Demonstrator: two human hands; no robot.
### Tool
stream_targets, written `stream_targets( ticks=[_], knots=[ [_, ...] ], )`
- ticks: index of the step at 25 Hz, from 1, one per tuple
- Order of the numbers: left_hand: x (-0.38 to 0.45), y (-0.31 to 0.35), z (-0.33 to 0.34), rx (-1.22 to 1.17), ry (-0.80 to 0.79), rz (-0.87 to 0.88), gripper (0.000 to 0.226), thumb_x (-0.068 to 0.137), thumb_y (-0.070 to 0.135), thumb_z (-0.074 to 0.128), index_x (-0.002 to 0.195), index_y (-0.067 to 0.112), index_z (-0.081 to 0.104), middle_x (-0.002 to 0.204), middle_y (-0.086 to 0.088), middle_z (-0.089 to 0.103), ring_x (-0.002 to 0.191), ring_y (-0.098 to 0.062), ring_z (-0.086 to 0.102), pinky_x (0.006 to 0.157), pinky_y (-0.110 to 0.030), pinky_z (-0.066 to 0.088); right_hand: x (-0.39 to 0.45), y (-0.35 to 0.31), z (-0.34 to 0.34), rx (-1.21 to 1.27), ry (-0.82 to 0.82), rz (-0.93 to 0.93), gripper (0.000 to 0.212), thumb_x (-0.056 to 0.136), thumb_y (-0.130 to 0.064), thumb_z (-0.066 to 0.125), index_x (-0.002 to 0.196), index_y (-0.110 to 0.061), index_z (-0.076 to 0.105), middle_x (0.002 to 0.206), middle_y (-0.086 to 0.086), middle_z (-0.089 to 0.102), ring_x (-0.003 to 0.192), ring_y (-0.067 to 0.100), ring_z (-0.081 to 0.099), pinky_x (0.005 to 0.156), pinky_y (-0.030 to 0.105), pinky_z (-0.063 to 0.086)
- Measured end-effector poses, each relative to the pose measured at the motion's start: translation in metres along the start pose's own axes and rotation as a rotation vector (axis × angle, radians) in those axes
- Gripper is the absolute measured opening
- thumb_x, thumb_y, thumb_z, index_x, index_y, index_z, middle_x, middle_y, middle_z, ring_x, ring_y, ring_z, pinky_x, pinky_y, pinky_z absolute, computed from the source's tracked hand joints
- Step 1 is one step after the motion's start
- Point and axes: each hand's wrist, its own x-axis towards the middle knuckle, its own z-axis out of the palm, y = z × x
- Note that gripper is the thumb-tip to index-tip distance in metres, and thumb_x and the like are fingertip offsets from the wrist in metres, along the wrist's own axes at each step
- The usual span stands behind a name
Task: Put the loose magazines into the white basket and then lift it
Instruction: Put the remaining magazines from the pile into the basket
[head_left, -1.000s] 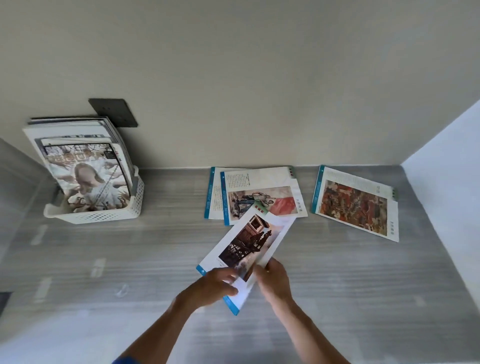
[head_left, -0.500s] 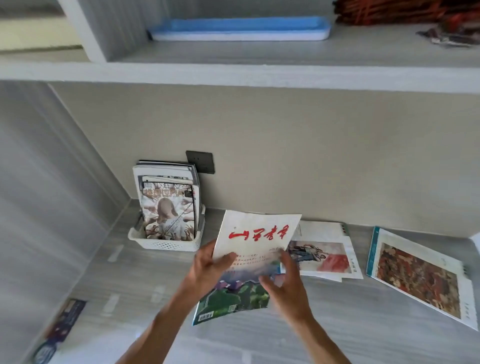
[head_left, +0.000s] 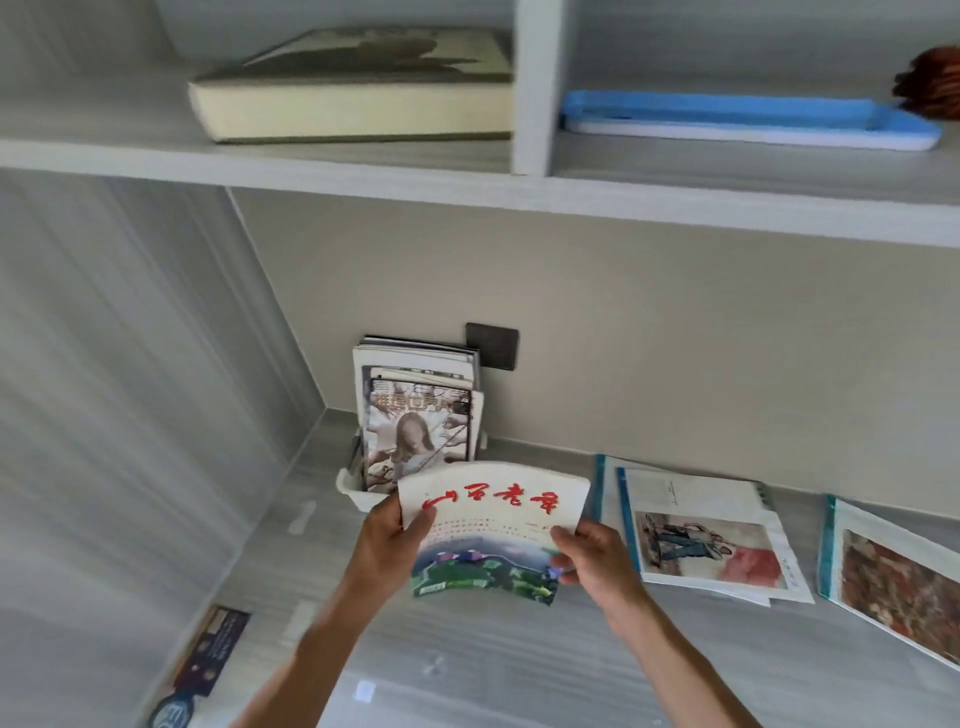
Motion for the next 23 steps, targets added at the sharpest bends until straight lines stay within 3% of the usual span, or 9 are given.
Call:
stream_targets(
  ticks=[2,4,6,8,11,14,16,20,23],
  knots=[
    [0.008,-0.015,-0.027,0.122,0.009,0.013,0.018,0.088,0.012,0.065,0.105,0.013,0.071,0.097,-0.001,0.076,0.092,-0.018,0.071,0.08,-0.034,0.057,0.003,0.006,0.03,-0.074,0.033,-0.003,0.016,0.09,-0.012,0.063,0.085,-0.026,0.07,0.067,-0.011,0.073,0.059,0.009,0.066,0.053,0.025,0.05],
    [0.014,-0.029,-0.05,0.226,0.02,0.035,0.017,0.084,0.026,0.064,0.097,0.018,0.071,0.088,0.005,0.076,0.079,-0.01,0.07,0.069,-0.027,0.055,0.005,0.009,0.055,-0.149,0.036,-0.003,0.017,0.091,-0.014,0.061,0.087,-0.029,0.067,0.076,-0.011,0.073,0.065,0.014,0.066,0.058,0.027,0.051],
    [0.019,-0.031,-0.065,0.278,0.056,0.053,0.006,0.084,0.027,0.068,0.087,0.024,0.071,0.081,0.008,0.074,0.07,-0.006,0.068,0.061,-0.02,0.05,0.007,0.012,0.068,-0.173,0.053,-0.028,0.015,0.091,-0.014,0.06,0.093,-0.027,0.065,0.086,-0.007,0.073,0.071,0.013,0.068,0.056,0.021,0.052],
    [0.027,-0.023,-0.077,0.209,0.076,0.076,0.013,0.086,0.019,0.071,0.082,0.032,0.073,0.073,0.009,0.073,0.064,-0.009,0.065,0.055,-0.018,0.048,0.009,0.004,0.08,-0.179,0.077,-0.088,0.013,0.092,-0.013,0.059,0.1,-0.021,0.067,0.084,-0.008,0.073,0.069,0.009,0.069,0.052,0.016,0.05],
    [0.052,0.012,-0.098,0.019,0.121,0.098,0.027,0.087,0.019,0.069,0.082,0.045,0.073,0.068,0.006,0.073,0.061,-0.011,0.063,0.052,-0.031,0.053,0.015,-0.039,0.1,-0.145,0.075,-0.196,0.014,0.094,-0.015,0.056,0.093,-0.024,0.067,0.074,-0.014,0.074,0.064,0.005,0.069,0.051,0.014,0.052],
    [0.094,0.052,-0.125,-0.027,0.178,0.165,0.024,0.089,0.019,0.066,0.084,0.042,0.073,0.071,0.006,0.073,0.063,-0.006,0.065,0.062,-0.036,0.058,0.034,-0.09,0.12,-0.104,0.052,-0.309,0.022,0.096,-0.015,0.053,0.092,-0.032,0.066,0.081,-0.027,0.073,0.073,-0.007,0.068,0.055,0.011,0.053],
    [0.12,0.069,-0.136,0.026,0.179,0.165,0.019,0.091,0.02,0.064,0.085,0.037,0.071,0.079,0.003,0.074,0.069,-0.012,0.067,0.069,-0.042,0.06,0.052,-0.113,0.135,-0.174,0.057,-0.35,0.018,0.097,-0.019,0.051,0.095,-0.03,0.064,0.086,-0.021,0.074,0.078,0.0,0.07,0.058,0.015,0.055],
    [0.149,0.055,-0.136,0.1,0.163,0.044,0.015,0.093,0.022,0.06,0.086,0.033,0.066,0.092,-0.005,0.073,0.078,-0.022,0.071,0.078,-0.049,0.06,0.092,-0.111,0.156,-0.349,0.121,-0.297,0.021,0.097,-0.023,0.045,0.106,-0.014,0.062,0.107,0.007,0.07,0.09,0.024,0.067,0.072,0.037,0.058],
    [0.157,0.032,-0.134,0.17,0.153,-0.026,0.01,0.094,0.025,0.055,0.091,0.027,0.065,0.098,-0.009,0.074,0.078,-0.023,0.071,0.078,-0.047,0.06,0.113,-0.096,0.162,-0.406,0.13,-0.213,0.023,0.096,-0.021,0.042,0.101,-0.01,0.061,0.105,0.017,0.069,0.086,0.031,0.064,0.067,0.036,0.05]
  ],
)
